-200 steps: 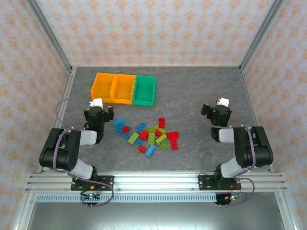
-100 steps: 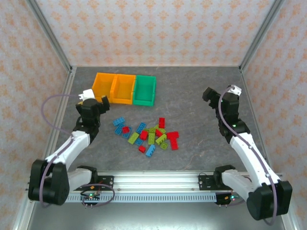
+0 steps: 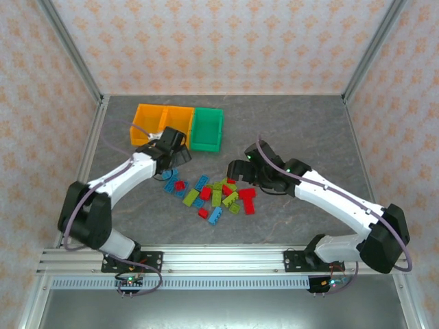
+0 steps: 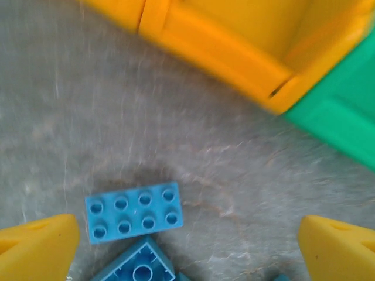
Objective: Sort the legos into containers by color
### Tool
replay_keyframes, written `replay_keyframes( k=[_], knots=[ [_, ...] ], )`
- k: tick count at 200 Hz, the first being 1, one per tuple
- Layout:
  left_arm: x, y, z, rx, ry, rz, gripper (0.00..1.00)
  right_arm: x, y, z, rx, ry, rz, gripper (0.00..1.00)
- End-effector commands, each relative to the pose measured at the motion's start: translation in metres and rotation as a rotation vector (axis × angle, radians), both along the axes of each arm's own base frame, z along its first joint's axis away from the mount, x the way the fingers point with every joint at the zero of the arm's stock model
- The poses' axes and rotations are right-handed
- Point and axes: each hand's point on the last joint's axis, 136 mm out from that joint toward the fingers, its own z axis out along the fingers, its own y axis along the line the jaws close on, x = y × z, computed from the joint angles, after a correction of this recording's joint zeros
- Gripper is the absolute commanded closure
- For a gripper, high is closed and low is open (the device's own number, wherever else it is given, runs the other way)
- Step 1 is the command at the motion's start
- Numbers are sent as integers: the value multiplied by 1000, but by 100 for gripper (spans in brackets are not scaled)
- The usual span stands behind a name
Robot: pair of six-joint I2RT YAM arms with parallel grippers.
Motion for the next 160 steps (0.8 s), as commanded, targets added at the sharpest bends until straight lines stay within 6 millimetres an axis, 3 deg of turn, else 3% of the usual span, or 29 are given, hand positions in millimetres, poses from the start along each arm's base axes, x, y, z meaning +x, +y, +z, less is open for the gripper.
replay_keyframes(
  k=[1, 40, 101, 160],
  knots=[
    [-21, 10, -12, -33, 108, 181, 3, -1, -2, 8, -7, 9, -50, 2],
    [-37, 27, -29, 60, 181, 248, 1, -4, -5, 8, -22, 11, -53, 1],
    [-11, 18, -47, 80, 188, 125, 2, -7, 0, 0, -34, 39, -34, 1],
    [-14, 23, -69, 25, 220, 128, 23, -8, -8, 4, -66, 24, -43, 1]
  ],
)
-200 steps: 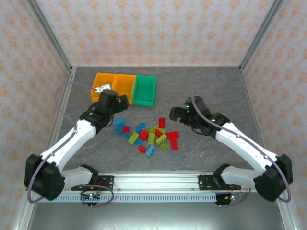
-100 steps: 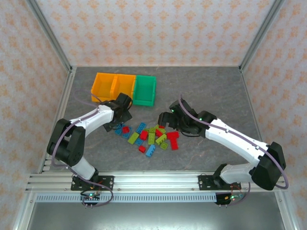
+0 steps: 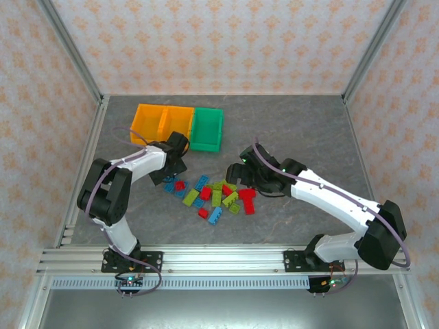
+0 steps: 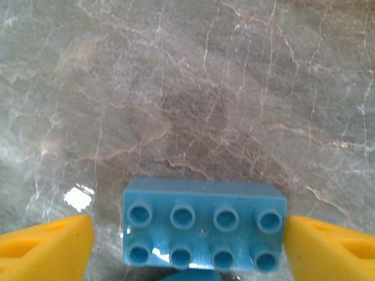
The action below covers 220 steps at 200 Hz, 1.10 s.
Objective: Sort the legos into containers by color
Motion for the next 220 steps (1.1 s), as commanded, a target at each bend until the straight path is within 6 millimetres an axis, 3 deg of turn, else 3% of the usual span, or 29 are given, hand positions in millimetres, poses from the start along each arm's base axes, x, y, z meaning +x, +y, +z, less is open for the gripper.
replay_keyframes(
  k=[1, 36, 64, 91, 120, 142, 169, 196, 213, 220],
  knots=[
    [-1, 0, -9, -25, 3, -9, 23, 4, -5, 15, -15, -38, -25, 1],
    [-1, 0, -7, -59, 5, -19, 30, 3, 0, 18, 11, -34, -22, 1],
    [2, 1, 7, -98, -24, -12, 37, 3, -2, 24, 18, -48, -27, 1],
    [13, 3, 58, -115, -139, -16, 40, 3, -5, 30, 25, -66, -39, 1],
    [27, 30, 123, -29, -285, 39, 39, 4, -7, 35, 32, -83, -46, 1],
    [49, 57, 150, -2, -365, 117, 38, 3, -8, 36, 35, -87, -47, 1],
    [92, 84, 163, 13, -426, 191, 38, 1, -12, 36, 34, -86, -48, 1],
    [141, 101, 157, -19, -420, 206, 38, -3, -19, 33, 16, -85, -59, 1],
    [163, 110, 151, -39, -405, 219, 38, -7, -27, 43, 33, -116, -72, 1],
    [172, 112, 139, -43, -375, 221, 37, -8, -30, 45, 32, -121, -76, 1]
  ],
)
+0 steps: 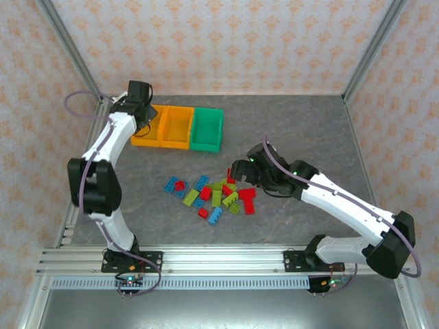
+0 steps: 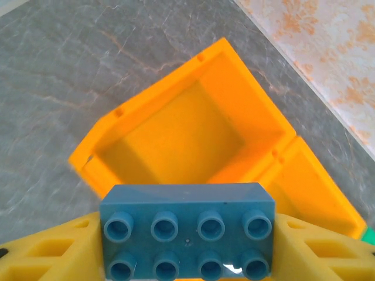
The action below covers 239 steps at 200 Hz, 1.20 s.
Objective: Sort the legos into containers by color
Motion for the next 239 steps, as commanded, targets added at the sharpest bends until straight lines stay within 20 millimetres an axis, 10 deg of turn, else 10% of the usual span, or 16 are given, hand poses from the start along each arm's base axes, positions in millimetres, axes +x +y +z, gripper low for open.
replay_keyframes(
  k=[1, 57, 136, 183, 239],
  knots=[
    [23, 10, -10, -14, 36, -11, 37, -6, -17, 9, -18, -34, -39, 1],
    [20, -3, 16, -76, -8, -71, 13, -1, -28, 9, -68, -73, -63, 1],
    [-139, -141, 112, 23, -223, -764, 10, 35, 19, -45, -207, 37, 23, 3],
    [-218, -138, 89, 170, -85, -1033, 0, 68, 50, -106, -227, 149, 38, 19],
    [-219, -137, 55, 187, -55, -1058, 0, 88, 64, -140, -228, 195, 10, 46]
  ],
)
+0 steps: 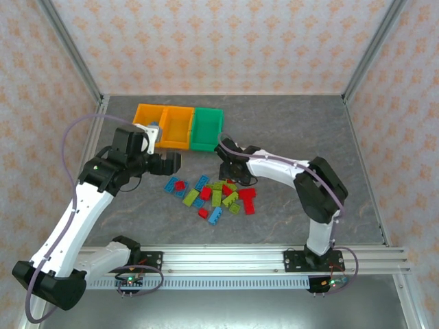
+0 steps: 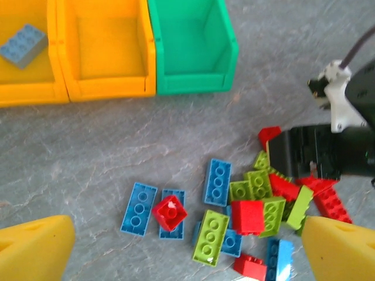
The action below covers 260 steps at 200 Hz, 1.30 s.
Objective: Sort the legos into containers by color
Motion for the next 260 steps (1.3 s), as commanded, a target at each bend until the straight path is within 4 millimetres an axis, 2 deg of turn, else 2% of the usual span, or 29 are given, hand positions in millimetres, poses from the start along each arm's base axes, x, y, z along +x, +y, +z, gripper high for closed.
replay_keyframes(
  k=[1, 16, 37, 48, 72, 88, 105, 122, 156, 172, 191, 214, 231, 260],
  knots=[
    [-1, 1, -17, 43, 15, -35, 0, 15, 12, 7, 35, -32, -20, 47],
    [2, 1, -25, 40, 21, -31, 0, 17, 9, 8, 38, -49, -43, 62],
    [1, 7, -26, 75, 22, -22, 0, 18, 4, 23, 61, -89, -58, 69],
    [0, 15, -29, 101, 20, -2, 0, 20, 4, 41, 75, -135, -51, 73],
    [-6, 28, -34, 142, 10, 33, 0, 30, 8, 98, 80, -294, -5, 74],
    [-7, 35, -31, 171, -17, 53, 0, 43, 25, 130, 107, -377, 51, 74],
    [-9, 44, -27, 206, -48, 72, 0, 68, 45, 149, 104, -450, 92, 74],
    [-10, 48, -25, 226, -72, 80, 0, 100, 64, 154, 71, -496, 118, 74],
    [-11, 51, -21, 230, -100, 85, 1, 167, 91, 133, 38, -498, 93, 74],
    [-11, 51, -21, 233, -102, 87, 1, 190, 99, 122, 34, -485, 85, 73],
    [-10, 52, -23, 242, -97, 84, 1, 208, 107, 112, 39, -474, 102, 69],
    [-7, 49, -27, 241, -78, 67, 1, 216, 116, 115, 70, -476, 143, 59],
    [-6, 46, -29, 235, -64, 53, 1, 214, 111, 124, 85, -465, 149, 51],
    [-6, 40, -36, 219, -40, 31, 1, 190, 93, 164, 86, -451, 176, 48]
  ],
)
